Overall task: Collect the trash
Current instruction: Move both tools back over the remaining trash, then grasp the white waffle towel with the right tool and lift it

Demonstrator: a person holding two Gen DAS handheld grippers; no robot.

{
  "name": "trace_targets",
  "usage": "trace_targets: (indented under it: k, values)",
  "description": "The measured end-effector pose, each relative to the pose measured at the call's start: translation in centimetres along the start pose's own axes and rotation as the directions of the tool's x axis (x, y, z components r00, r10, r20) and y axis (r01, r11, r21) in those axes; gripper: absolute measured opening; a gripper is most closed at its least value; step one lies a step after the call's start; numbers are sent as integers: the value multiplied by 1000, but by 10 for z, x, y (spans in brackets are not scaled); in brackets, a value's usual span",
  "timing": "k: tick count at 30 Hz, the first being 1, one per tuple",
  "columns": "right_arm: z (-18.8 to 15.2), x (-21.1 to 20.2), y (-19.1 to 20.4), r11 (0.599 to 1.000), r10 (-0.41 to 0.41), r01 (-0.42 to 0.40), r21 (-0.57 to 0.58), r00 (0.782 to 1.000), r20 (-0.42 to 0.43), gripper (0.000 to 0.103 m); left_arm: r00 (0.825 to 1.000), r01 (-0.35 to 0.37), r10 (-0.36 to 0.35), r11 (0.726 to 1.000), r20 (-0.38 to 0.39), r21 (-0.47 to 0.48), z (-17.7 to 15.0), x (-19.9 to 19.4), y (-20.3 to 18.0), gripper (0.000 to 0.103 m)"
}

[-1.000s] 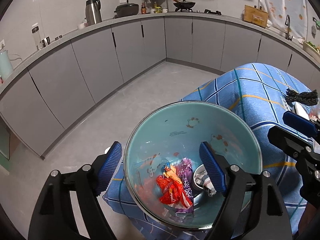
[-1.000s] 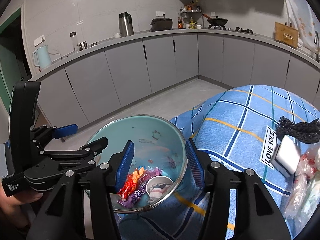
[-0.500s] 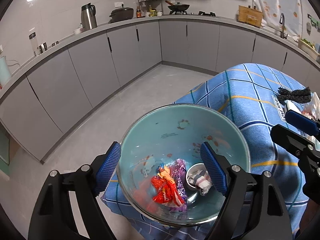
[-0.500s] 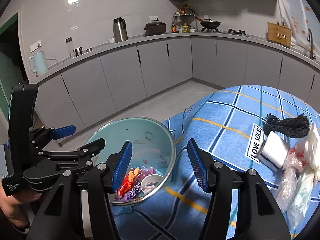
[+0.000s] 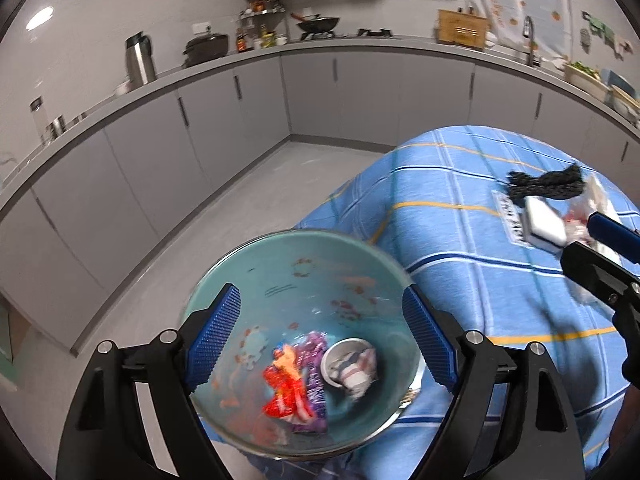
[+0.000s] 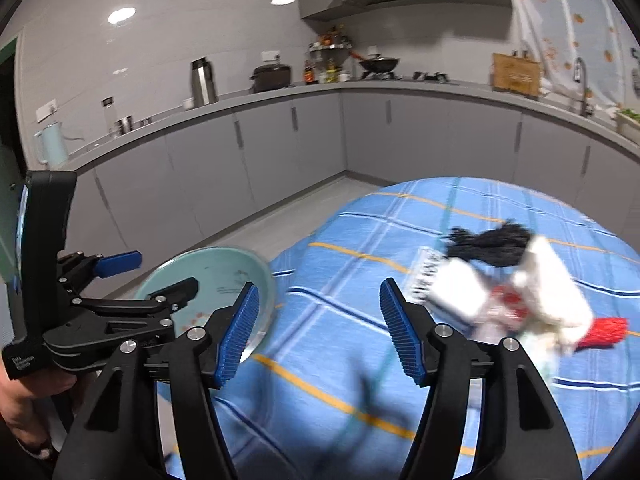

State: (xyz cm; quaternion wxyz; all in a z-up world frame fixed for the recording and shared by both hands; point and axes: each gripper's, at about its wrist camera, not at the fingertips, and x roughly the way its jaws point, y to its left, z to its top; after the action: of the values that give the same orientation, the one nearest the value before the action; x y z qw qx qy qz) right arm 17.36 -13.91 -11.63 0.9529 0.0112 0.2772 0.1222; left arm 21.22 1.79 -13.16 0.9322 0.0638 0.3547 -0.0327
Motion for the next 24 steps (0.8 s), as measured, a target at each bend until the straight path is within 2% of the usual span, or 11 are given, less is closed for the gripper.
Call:
trace_targets:
  k: [5,11,14,16,24]
  values:
    - [-5,-23,-34,996,-83,82,24,996,31,65,999,43,-45,997,21,63,9,-2,-37,86]
    - [-14,-38,-91,973,-218,215,79,976,26,65,995,92,-96,988,32,120,20,2,-79,87]
    - [-16,-37,-112,961,-259,256,101,966,19,66,992,111,-118,982,39,150,24,5,-101,87]
    - [-17,-34,-124,954,-285,282,106,958,13,71,991,119,-126,979,38,165,28,11,-114,88]
    - [-18,-15,-152,953,-278,279,121,960,-24,72,991,126,-134,969,23,210,41,33,-145,90]
